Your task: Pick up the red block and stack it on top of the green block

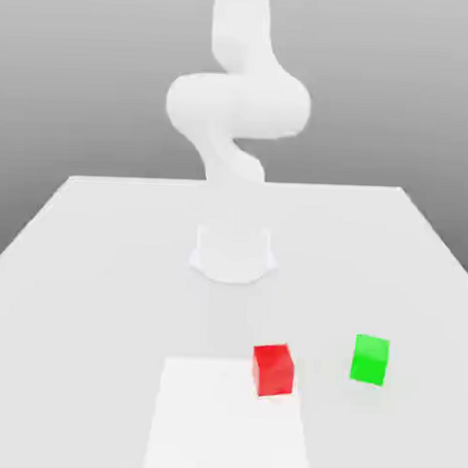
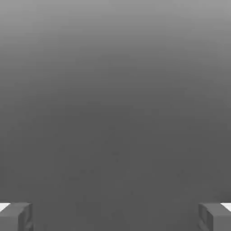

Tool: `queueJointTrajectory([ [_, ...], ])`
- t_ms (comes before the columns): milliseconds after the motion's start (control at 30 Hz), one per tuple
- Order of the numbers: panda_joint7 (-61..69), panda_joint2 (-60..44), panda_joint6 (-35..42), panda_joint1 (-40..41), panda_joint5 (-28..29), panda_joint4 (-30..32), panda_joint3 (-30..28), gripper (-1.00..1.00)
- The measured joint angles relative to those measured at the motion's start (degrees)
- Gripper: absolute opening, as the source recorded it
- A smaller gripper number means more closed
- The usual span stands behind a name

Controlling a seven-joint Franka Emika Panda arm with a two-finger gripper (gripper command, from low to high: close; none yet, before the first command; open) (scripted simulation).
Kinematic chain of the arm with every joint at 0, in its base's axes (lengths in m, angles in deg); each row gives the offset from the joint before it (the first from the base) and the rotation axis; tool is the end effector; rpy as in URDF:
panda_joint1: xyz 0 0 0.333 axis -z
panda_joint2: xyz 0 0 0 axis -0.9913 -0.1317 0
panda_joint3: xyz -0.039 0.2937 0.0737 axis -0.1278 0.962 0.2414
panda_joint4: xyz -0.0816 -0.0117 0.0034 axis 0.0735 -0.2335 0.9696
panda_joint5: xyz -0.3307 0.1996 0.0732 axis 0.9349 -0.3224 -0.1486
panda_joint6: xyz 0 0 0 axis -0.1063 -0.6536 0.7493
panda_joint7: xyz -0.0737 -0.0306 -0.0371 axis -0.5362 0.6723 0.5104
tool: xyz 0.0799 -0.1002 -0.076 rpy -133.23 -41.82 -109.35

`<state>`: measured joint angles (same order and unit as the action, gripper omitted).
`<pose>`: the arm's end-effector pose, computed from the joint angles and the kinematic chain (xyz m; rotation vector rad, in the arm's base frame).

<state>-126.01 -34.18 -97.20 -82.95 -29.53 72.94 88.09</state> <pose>0.4107 0.0084 0.6216 -2.5018 1.0318 -0.9383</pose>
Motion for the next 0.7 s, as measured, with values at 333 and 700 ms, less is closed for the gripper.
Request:
queueJointTrajectory([
  [333,0.3,-19.3,-13.6,-2.3,-0.7,15.7,2.6,0.00],
  [700,-1.4,-45.2,-32.4,-4.6,1.4,28.4,4.2,0.00],
])
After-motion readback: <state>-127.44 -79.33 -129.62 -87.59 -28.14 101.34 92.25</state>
